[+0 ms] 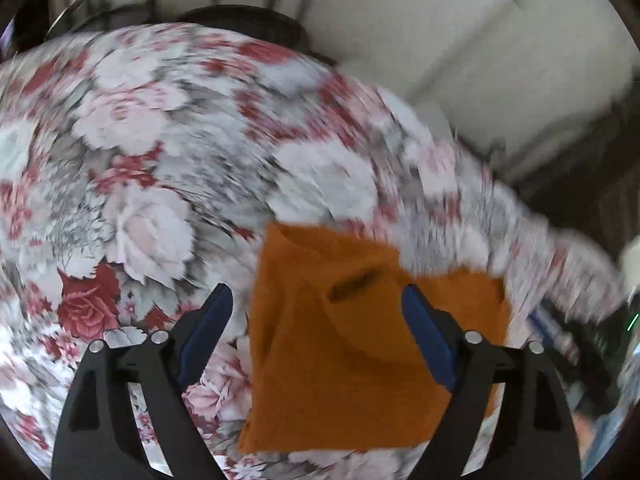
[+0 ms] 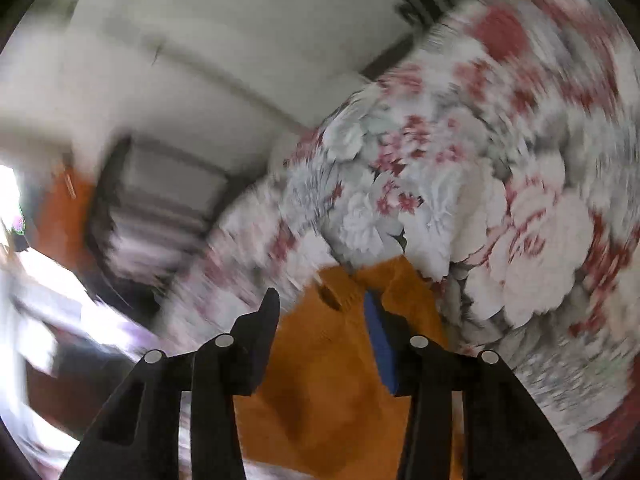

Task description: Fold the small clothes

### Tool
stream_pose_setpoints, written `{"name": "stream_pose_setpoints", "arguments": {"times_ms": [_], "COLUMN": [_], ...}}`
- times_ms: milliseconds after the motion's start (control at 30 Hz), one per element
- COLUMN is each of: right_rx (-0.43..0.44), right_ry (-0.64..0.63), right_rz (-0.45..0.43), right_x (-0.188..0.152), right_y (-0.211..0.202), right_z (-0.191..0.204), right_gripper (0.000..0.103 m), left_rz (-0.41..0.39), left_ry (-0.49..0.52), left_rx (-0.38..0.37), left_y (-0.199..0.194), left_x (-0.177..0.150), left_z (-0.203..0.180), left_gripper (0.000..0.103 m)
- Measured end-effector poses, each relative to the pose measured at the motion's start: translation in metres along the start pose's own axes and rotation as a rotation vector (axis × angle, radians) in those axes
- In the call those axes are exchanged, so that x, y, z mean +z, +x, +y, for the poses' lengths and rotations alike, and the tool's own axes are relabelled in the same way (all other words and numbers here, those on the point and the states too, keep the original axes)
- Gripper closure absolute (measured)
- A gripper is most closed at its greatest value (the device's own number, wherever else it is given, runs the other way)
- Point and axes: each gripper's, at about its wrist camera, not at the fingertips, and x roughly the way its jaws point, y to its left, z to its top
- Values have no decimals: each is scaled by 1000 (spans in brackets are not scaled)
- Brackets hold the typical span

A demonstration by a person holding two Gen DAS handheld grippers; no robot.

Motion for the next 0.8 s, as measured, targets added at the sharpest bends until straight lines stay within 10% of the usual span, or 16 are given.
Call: {"name": "stream_pose_setpoints", "arguments": {"times_ms": [133, 333, 400, 667, 800], "right_rx": [-146, -135, -152, -159, -95], "right_ry": [-161, -257, -290, -28, 36], "right_rz": [-3, 16, 39, 3, 23], "right_x": [-8, -15, -18, -1, -3], "right_y": [17, 36, 45, 24, 26], "right_z": [7, 13, 15, -33, -40], "right_gripper": [59, 61, 85, 94, 87], "left_rz": [23, 94, 109, -111, -67], "left_ry": [136, 17, -37, -55, -66], "left_rx": [143, 149, 128, 144, 138], "left_y": [22, 46, 50, 3, 9], "left_x": [-13, -12, -11, 1, 6], "left_z": [-24, 10, 21, 34, 39], "left_gripper": [19, 18, 18, 19, 19]}}
